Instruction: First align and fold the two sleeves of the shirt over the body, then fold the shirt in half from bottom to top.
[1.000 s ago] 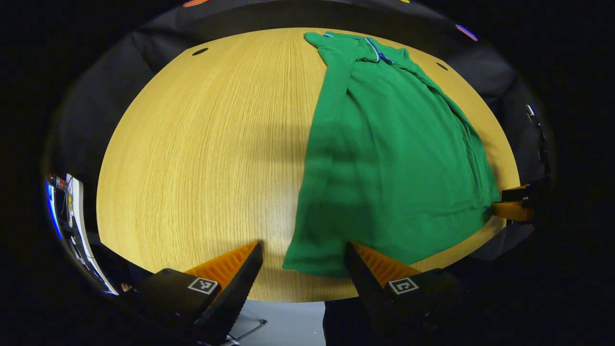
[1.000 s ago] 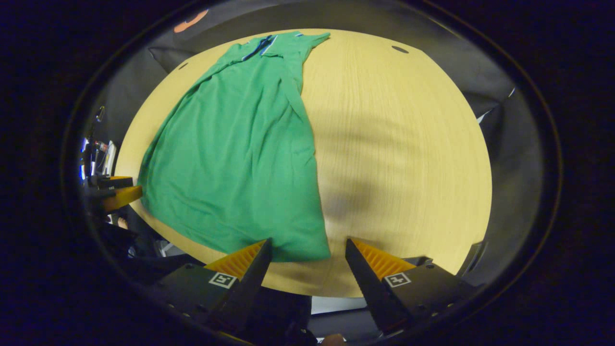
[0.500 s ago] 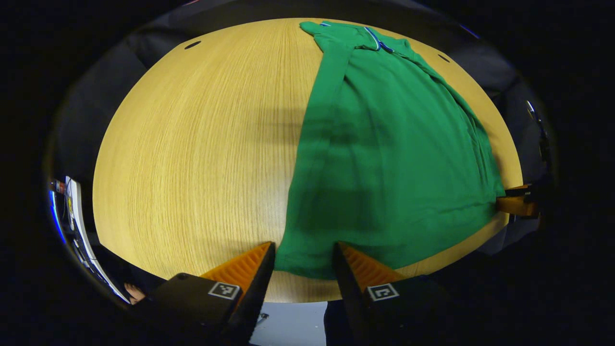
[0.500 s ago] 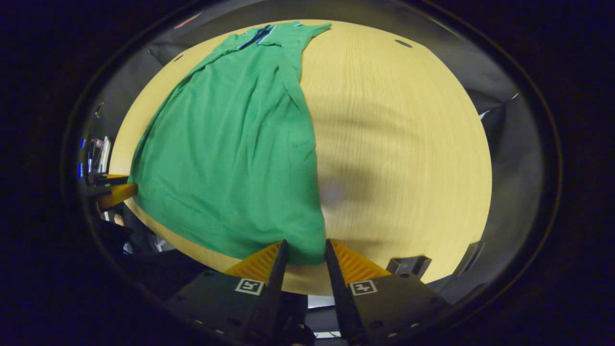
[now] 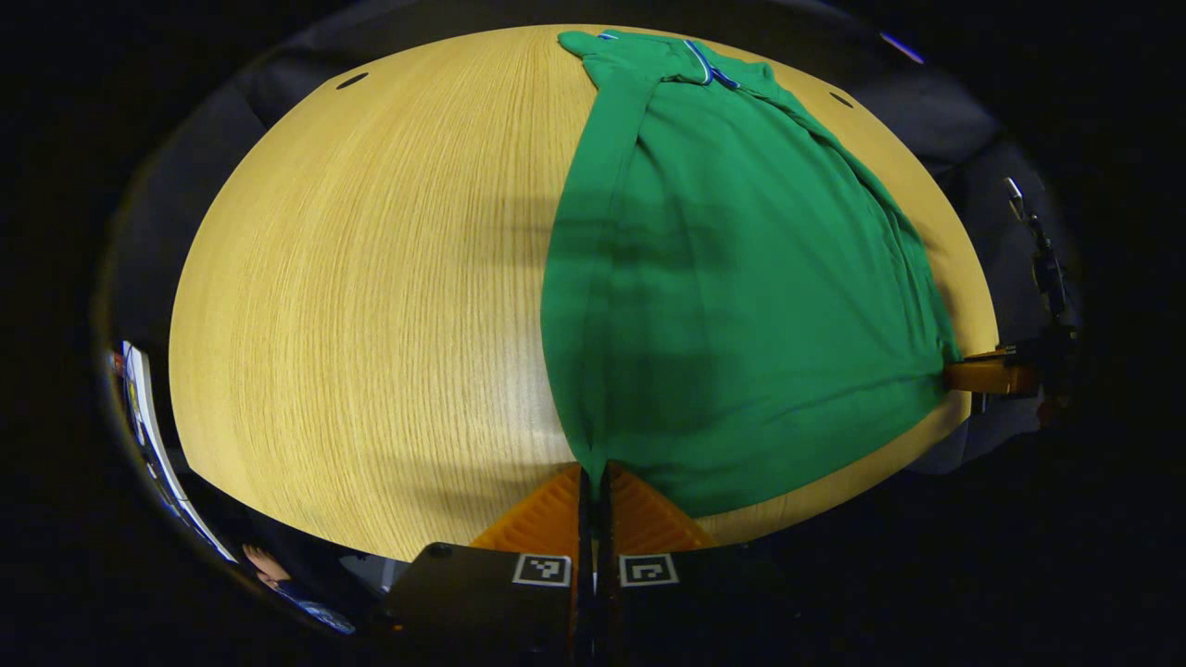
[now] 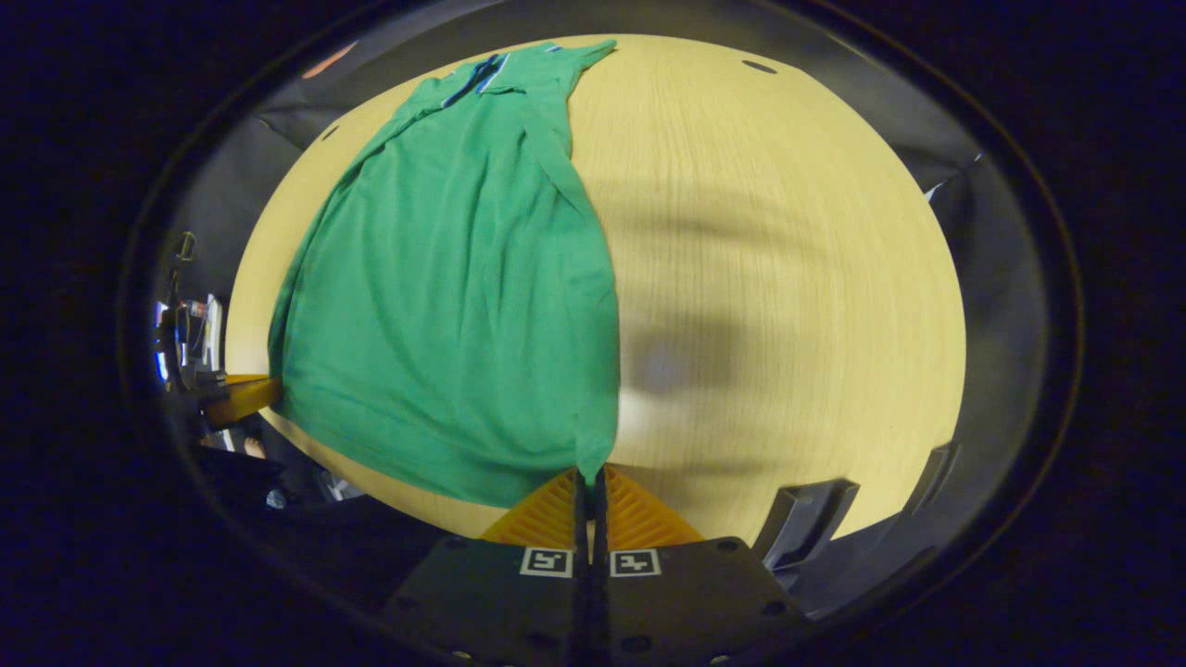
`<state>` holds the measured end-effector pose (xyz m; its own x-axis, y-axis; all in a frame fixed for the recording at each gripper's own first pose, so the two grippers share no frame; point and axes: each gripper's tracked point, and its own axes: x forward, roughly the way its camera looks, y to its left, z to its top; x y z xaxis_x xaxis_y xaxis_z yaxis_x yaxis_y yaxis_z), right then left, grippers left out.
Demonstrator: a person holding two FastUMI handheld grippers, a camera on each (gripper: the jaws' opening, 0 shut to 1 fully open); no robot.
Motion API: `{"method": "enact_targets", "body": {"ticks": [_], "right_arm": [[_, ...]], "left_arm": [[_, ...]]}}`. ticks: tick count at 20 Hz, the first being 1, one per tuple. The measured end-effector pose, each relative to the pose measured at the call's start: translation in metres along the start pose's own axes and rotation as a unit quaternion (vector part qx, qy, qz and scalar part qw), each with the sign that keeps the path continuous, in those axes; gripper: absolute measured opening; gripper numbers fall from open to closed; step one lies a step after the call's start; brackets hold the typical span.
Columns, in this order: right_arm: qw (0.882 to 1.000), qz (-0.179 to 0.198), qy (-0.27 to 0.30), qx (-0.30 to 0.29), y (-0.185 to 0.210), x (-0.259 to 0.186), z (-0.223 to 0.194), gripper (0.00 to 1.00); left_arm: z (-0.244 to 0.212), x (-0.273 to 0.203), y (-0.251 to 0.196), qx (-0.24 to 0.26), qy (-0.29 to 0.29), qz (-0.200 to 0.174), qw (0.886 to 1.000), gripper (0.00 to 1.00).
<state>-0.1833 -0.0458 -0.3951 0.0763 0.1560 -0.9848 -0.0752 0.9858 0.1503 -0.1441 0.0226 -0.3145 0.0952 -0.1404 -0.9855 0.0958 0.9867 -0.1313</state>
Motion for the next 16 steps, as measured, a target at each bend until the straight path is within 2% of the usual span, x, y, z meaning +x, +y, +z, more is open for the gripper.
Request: {"method": "enact_targets", "body": {"ticks": [5,11,12,13,14,15,16], "right_arm": [[1.0,0.009,-0.012,0.0,0.006,-0.016,0.005,0.0],[0.999,0.02,-0.044,0.011,0.007,-0.046,0.02,0.0],[0.998,0.023,-0.05,0.017,0.007,-0.051,0.025,0.0],[0.998,0.027,-0.057,0.023,0.007,-0.056,0.029,0.0],[0.997,0.03,-0.065,0.029,0.007,-0.061,0.035,0.0],[0.996,0.033,-0.073,0.033,0.007,-0.065,0.04,0.0],[0.996,0.035,-0.08,0.035,0.006,-0.068,0.047,0.0]], "left_arm": [[0.086,-0.032,-0.014,0.007,-0.023,-0.019,1.0,0.06],[0.227,-0.089,-0.032,0.007,-0.06,-0.05,0.997,0.06],[0.205,-0.098,-0.031,0.005,-0.066,-0.054,0.996,0.06],[0.153,-0.078,-0.009,0.002,-0.073,-0.059,0.996,0.06],[0.205,-0.102,-0.024,-0.001,-0.079,-0.064,0.995,0.06],[0.229,-0.123,-0.023,-0.001,-0.086,-0.065,0.994,0.06],[0.246,-0.122,-0.022,0.003,-0.092,-0.065,0.994,0.06]]}}
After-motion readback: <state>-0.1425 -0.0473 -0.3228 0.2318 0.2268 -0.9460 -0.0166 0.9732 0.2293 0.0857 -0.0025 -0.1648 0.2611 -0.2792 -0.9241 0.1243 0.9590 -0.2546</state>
